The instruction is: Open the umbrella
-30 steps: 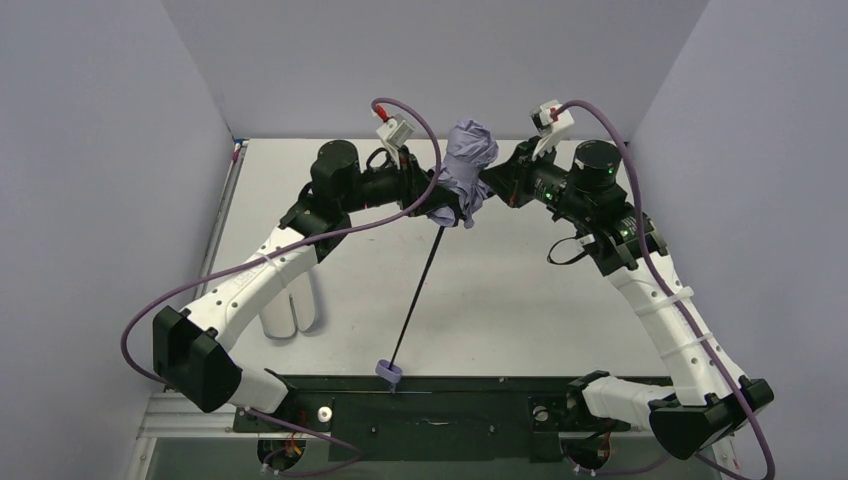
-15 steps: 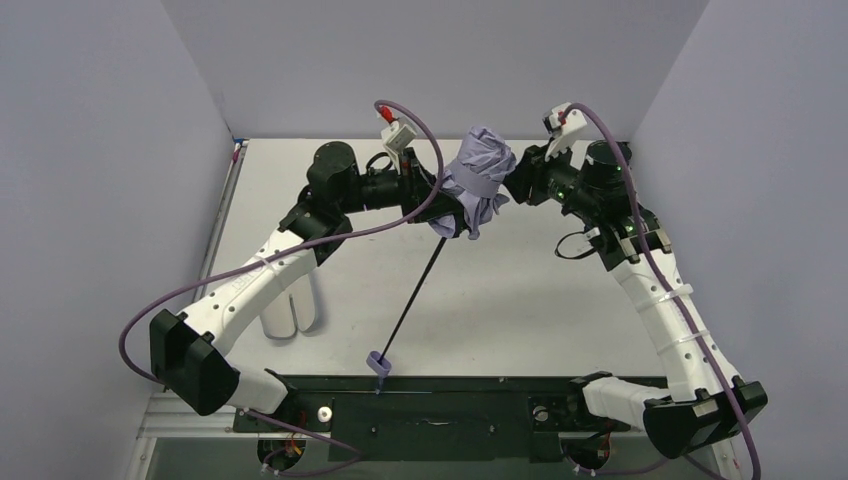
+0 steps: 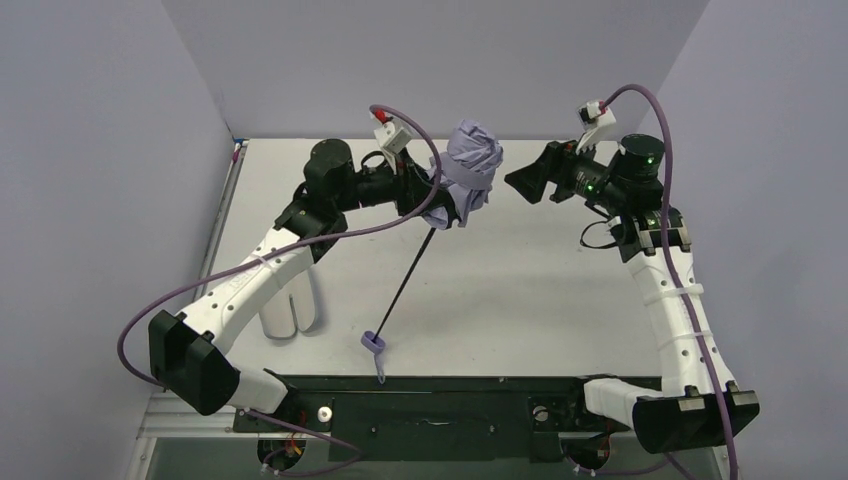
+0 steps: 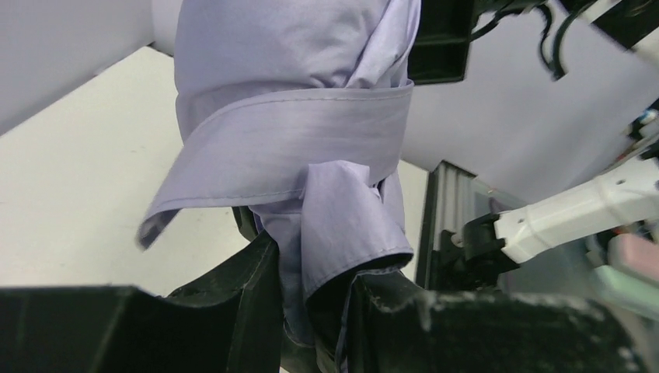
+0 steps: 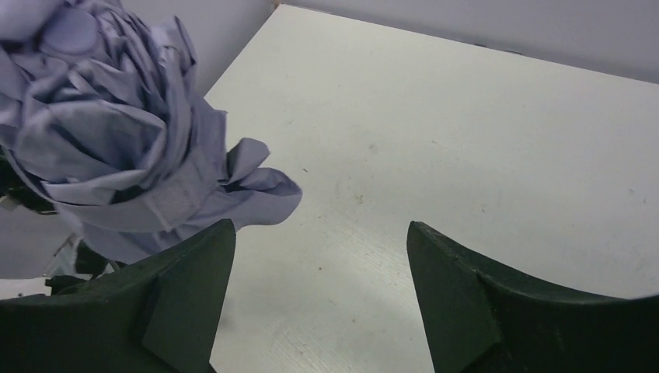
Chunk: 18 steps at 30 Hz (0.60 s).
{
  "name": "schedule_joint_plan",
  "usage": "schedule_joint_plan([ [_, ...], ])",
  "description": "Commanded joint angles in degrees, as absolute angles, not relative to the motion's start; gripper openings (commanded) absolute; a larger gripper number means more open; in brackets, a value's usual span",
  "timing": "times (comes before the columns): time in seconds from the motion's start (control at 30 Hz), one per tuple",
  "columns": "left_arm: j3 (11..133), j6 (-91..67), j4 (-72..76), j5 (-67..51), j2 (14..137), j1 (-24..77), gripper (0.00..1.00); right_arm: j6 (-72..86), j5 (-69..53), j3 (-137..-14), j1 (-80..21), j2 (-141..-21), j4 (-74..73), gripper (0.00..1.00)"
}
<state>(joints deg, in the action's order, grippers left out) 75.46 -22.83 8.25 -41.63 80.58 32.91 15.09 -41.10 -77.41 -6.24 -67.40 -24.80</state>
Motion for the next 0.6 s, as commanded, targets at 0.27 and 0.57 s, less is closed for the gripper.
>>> schedule_joint_plan([
  [0.27,74.97,52.92,-8.55,-17.91,71.41,44.04,0.00,25.66,-45.68,-81.94,-0.25,-70.55,-23.06,0.75],
  [0.57,60.41,94.05,5.34,-15.29,65.96,50.02,0.00,24.64,-48.97,-82.11,-4.03,-72.01,-27.64,0.75],
])
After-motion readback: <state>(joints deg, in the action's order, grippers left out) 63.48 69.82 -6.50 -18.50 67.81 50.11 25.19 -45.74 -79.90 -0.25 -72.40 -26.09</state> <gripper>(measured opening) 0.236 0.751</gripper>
